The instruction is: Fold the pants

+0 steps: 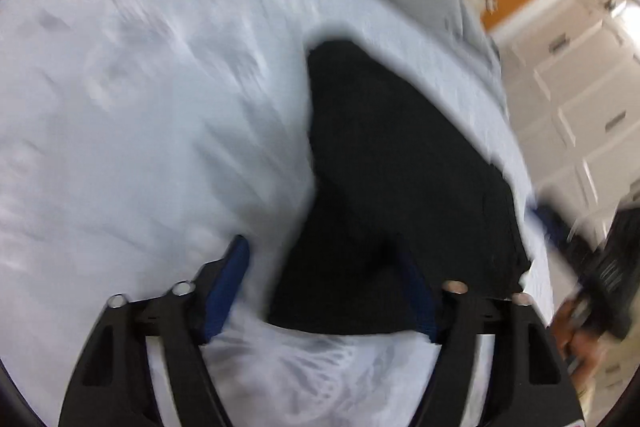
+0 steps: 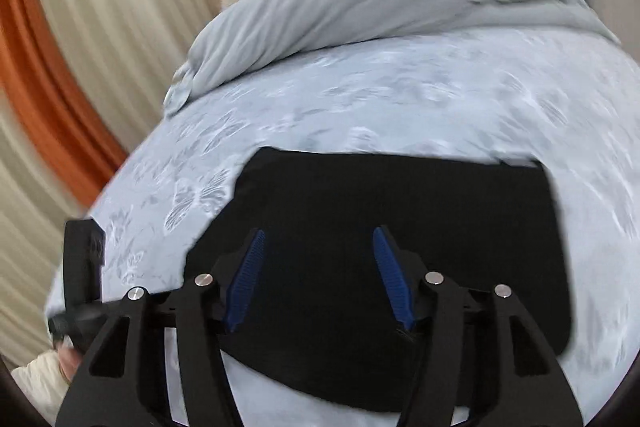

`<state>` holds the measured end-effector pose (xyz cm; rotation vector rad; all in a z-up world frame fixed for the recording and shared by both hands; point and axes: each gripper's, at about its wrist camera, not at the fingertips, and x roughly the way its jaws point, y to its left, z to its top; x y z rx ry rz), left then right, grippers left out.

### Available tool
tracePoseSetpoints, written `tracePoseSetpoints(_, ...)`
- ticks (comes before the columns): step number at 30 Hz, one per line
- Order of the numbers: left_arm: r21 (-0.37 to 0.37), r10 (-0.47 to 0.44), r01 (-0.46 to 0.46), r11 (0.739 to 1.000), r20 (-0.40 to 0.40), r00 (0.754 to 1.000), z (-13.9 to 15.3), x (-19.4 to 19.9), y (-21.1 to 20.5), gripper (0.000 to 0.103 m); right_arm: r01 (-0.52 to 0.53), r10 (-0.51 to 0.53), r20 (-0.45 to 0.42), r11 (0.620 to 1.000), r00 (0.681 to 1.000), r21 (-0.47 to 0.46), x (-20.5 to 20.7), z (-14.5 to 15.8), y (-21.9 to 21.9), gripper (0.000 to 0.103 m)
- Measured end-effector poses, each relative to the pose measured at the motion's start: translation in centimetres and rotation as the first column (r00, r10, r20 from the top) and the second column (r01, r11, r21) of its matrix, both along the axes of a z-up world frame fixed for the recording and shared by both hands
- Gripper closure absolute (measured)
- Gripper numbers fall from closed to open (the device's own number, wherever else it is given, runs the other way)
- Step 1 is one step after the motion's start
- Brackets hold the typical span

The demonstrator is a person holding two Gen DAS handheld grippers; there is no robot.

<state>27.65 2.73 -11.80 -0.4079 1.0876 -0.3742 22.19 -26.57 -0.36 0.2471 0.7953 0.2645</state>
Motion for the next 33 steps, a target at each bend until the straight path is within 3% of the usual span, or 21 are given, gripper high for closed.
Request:
tracePoseSetpoints(1, 0.037, -0.005, 0.004, 0.999, 0.033, 0.999, 0.3, -0.5, -0.6, 0.072, -0.022, 0.022, -0.001, 0.999, 1.000, -0.033, 1.0, 0.1, 1.8, 0.048)
tracePoseSetpoints(2, 0.008, -0.060, 0.060, 0.998, 0.006, 0.998, 0.4, -0.7, -1.1, 0.095, -0.035, 0.035, -0.002, 0.999, 0.999, -0.041, 1.8, 0.2, 2.6, 0.048)
tracePoseSetpoints(3, -0.107, -0.066, 0.060, 0.992, -0.052, 0.996, 1.0, -1.4, -0.6, 0.095, -0.051, 0.051, 0.000, 0.998, 0.999, -0.047, 2.8, 0.3, 3.7, 0.048)
tracePoseSetpoints(5, -0.233, -0.066, 0.042, 0.972, -0.098, 0.993, 1.9, -2.1, 0.7, 0.095, -0.065, 0.065, -0.001, 0.996, 0.998, -0.067, 3.8, 0.4, 5.0, 0.048)
tracePoseSetpoints(6, -0.285, -0.056, 0.006, 0.959, -0.167, 0.984, 1.4, -2.2, 1.8, 0.095, -0.070, 0.069, -0.011, 0.994, 0.998, -0.079, 4.8, 0.0, 5.7, 0.048)
tracePoseSetpoints(8, -0.300, -0.014, -0.073, 0.951, -0.277, 0.961, -0.7, -2.2, 3.5, 0.093, -0.085, 0.082, -0.047, 0.993, 0.996, -0.086, 6.4, -0.8, 7.0, 0.048)
tracePoseSetpoints(9, -0.302, -0.007, -0.083, 0.950, -0.287, 0.958, -1.3, -2.4, 4.0, 0.091, -0.106, 0.102, -0.060, 0.992, 0.993, -0.070, 7.0, -1.2, 8.0, 0.051)
tracePoseSetpoints(11, -0.293, -0.025, -0.054, 0.955, -0.261, 0.965, -1.4, -2.6, 4.2, 0.079, -0.167, 0.161, -0.085, 0.984, 0.983, -0.059, 7.8, -1.9, 10.1, 0.055)
tracePoseSetpoints(13, -0.304, -0.036, -0.039, 0.952, -0.240, 0.970, -1.6, -2.9, 4.4, 0.078, -0.229, 0.218, -0.128, 0.970, 0.968, -0.081, 9.2, -3.7, 12.8, 0.057)
tracePoseSetpoints(15, -0.327, -0.040, -0.042, 0.944, -0.239, 0.970, -1.7, -2.9, 4.6, 0.075, -0.198, 0.155, -0.206, 0.959, 0.966, -0.203, 12.4, -7.5, 14.7, 0.060)
tracePoseSetpoints(18, -0.330, -0.045, -0.033, 0.944, -0.227, 0.973, -1.1, -3.5, 5.2, 0.066, -0.148, 0.124, -0.138, 0.973, 0.983, -0.180, 12.9, -6.0, 14.7, 0.057)
tracePoseSetpoints(20, -0.321, -0.045, -0.024, 0.947, -0.207, 0.977, 0.1, -4.2, 6.1, 0.047, -0.132, 0.127, -0.069, 0.987, 0.990, -0.088, 11.0, -2.6, 12.6, 0.059)
tracePoseSetpoints(21, -0.303, -0.027, -0.031, 0.953, -0.185, 0.982, 0.8, -4.5, 6.7, 0.045, -0.125, 0.124, -0.032, 0.990, 0.992, -0.068, 9.5, -1.2, 11.3, 0.056)
tracePoseSetpoints(25, -0.254, 0.060, -0.077, 0.964, -0.074, 0.995, 4.0, -5.1, 8.6, 0.029, -0.036, 0.040, 0.024, 0.987, 0.999, -0.156, 0.5, 1.5, 3.7, 0.056)
tracePoseSetpoints(27, -0.255, 0.079, -0.101, 0.962, -0.094, 0.992, 3.9, -4.5, 8.4, 0.028, 0.045, -0.041, 0.027, 0.981, 0.999, -0.188, -3.6, 1.1, -0.6, 0.051)
tracePoseSetpoints(28, -0.264, 0.069, -0.099, 0.959, -0.123, 0.990, 3.4, -4.6, 8.0, 0.028, 0.109, -0.107, 0.019, 0.977, 0.994, -0.186, -5.9, 0.6, -3.5, 0.045)
tracePoseSetpoints(29, -0.288, 0.047, -0.092, 0.953, -0.160, 0.986, 2.5, -4.5, 7.2, 0.028, 0.166, -0.167, 0.011, 0.971, 0.986, -0.171, -7.6, 0.0, -5.8, 0.032)
tracePoseSetpoints(30, -0.330, 0.001, -0.074, 0.941, -0.217, 0.976, 1.0, -4.3, 6.0, 0.028, 0.260, -0.264, -0.018, 0.958, 0.964, -0.124, -9.4, -1.2, -9.1, 0.024)
tracePoseSetpoints(31, -0.350, -0.021, -0.073, 0.934, -0.259, 0.966, -0.2, -4.1, 5.4, 0.028, 0.298, -0.304, -0.070, 0.951, 0.950, -0.081, -9.9, -2.2, -11.0, 0.024)
tracePoseSetpoints(33, -0.358, 0.008, -0.093, 0.929, -0.230, 0.973, -0.8, -4.2, 5.0, 0.030, 0.313, -0.296, -0.187, 0.948, 0.937, 0.067, -9.8, -4.8, -13.7, 0.027)
